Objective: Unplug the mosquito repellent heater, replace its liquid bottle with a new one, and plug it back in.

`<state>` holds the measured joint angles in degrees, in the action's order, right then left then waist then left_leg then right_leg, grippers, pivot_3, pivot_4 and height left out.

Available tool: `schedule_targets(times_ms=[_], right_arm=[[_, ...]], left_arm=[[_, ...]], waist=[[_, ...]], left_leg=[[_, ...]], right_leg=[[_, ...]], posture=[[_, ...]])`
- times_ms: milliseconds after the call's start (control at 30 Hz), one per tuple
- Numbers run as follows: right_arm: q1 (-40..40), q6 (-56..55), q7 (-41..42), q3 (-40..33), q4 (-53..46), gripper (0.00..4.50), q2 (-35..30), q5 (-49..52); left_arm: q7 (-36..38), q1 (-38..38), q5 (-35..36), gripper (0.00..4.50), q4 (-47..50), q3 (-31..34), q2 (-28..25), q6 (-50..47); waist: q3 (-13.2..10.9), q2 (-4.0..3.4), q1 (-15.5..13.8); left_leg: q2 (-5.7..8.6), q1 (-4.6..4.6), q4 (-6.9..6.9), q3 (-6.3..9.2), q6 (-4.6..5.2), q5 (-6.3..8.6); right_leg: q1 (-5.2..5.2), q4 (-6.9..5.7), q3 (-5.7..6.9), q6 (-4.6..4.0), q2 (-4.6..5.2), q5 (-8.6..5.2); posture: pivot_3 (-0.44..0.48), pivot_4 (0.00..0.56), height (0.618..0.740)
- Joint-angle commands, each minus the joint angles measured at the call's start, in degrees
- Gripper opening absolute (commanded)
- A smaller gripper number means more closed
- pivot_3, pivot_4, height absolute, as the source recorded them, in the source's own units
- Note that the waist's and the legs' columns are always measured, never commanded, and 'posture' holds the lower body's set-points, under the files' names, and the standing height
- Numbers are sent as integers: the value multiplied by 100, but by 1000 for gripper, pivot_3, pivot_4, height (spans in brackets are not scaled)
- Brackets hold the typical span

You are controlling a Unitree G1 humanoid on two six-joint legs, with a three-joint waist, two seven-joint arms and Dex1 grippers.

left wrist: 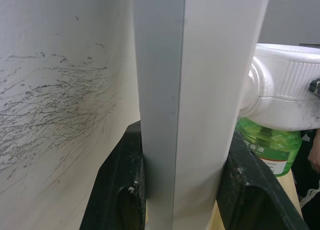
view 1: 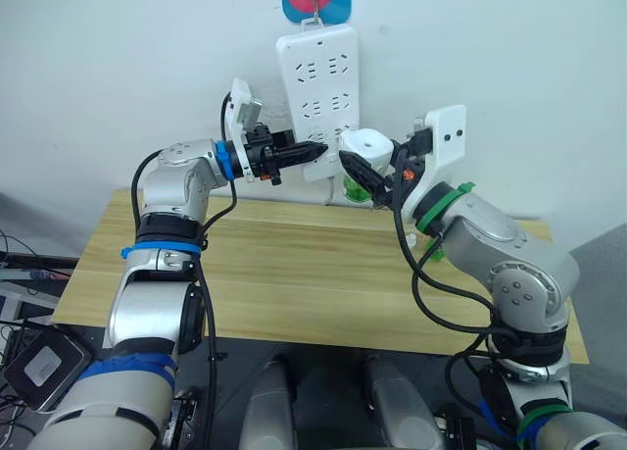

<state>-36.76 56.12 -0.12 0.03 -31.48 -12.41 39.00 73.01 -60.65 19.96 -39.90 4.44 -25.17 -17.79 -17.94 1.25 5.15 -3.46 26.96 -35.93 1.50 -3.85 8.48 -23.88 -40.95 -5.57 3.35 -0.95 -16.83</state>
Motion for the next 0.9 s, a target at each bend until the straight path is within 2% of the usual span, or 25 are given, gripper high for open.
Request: schedule_targets(times_ms=[33,267,500,567,667,800,900], right_arm=[[-209,-50,-47,-73,-71,3088,61,-102],[-338,4,-81,68,35,3088,74,-336],[-439,-239,128,836,324,3088,-133,-1214],[-386,-213,96,769,379,3088,27,-1232],[-347,-79,-278,269,577,3088,802,-974],[-431,-81,-455,70,792,3088,1369,-1033],[-518,-446,-118,833,959,3088,851,-1771]], left_arm=[[107,9,104,1333,302,-10,32,34],[84,3,126,1333,325,-11,51,38],[28,14,144,1333,385,-13,124,29],[16,5,148,1333,389,-2,122,19],[-4,20,157,1333,419,9,122,8],[-22,45,143,1333,459,18,151,-1],[-31,9,144,1333,438,26,169,-2]], waist=[[0,0,1],[0,0,4],[0,0,4],[0,0,5],[3,5,31],[4,5,56],[4,5,90]], left_leg=[[0,0,0,0,0,0],[-1,0,-1,-1,0,0],[-1,-1,-2,-3,0,0],[-1,-1,-2,-3,0,-1],[-8,-4,-4,-3,1,-1],[-11,-6,-5,-3,-6,-11],[-11,-7,-4,-3,-6,-15]], right_leg=[[0,-1,0,0,0,0],[-2,-2,-1,0,-1,0],[-4,-3,-3,0,-1,0],[-4,-4,-3,0,-1,0],[-3,-7,-4,-2,-6,1],[-3,-12,-4,-10,-9,6],[-4,-12,-4,-9,-9,6]], posture=[[-109,261,740],[-105,263,740],[-102,262,740],[-100,262,740],[-101,262,740],[-102,259,740],[-101,259,740]])
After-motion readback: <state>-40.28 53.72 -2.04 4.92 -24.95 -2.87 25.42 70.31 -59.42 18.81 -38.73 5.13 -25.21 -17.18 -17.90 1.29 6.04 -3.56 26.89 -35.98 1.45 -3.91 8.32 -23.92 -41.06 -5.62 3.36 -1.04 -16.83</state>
